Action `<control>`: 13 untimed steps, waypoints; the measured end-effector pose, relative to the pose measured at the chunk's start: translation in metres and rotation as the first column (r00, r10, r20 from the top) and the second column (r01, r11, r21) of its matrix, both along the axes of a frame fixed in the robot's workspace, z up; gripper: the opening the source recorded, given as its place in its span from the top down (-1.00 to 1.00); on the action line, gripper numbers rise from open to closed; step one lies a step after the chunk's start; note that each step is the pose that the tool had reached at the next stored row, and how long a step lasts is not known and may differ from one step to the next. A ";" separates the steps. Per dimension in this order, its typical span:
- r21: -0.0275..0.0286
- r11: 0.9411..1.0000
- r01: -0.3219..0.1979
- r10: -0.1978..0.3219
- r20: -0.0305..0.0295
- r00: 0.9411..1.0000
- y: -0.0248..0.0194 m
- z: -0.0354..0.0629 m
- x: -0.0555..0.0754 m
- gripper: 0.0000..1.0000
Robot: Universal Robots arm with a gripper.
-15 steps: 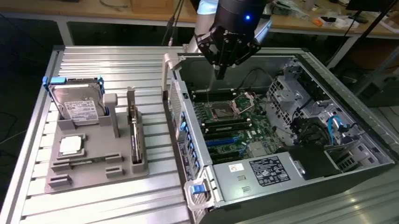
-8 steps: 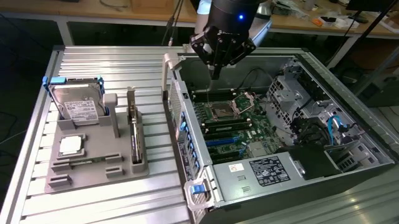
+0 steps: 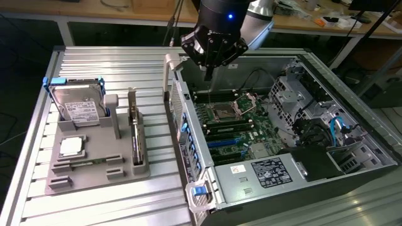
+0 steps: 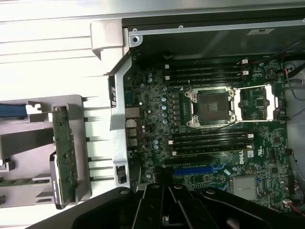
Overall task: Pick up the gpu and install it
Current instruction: 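Reach for the gpu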
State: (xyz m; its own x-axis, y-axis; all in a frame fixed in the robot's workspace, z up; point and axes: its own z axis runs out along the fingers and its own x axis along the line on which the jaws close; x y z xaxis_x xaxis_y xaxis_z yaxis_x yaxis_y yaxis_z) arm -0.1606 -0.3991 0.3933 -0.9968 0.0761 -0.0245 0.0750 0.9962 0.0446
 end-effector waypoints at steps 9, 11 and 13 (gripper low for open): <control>0.000 1.000 0.000 0.000 0.000 1.000 -0.0003 0.0000 -0.029 0.79; 0.000 1.000 0.000 0.000 0.000 1.000 -0.0004 0.0000 -0.036 0.79; 0.000 1.000 0.000 0.000 0.000 1.000 -0.0004 0.0000 -0.042 0.79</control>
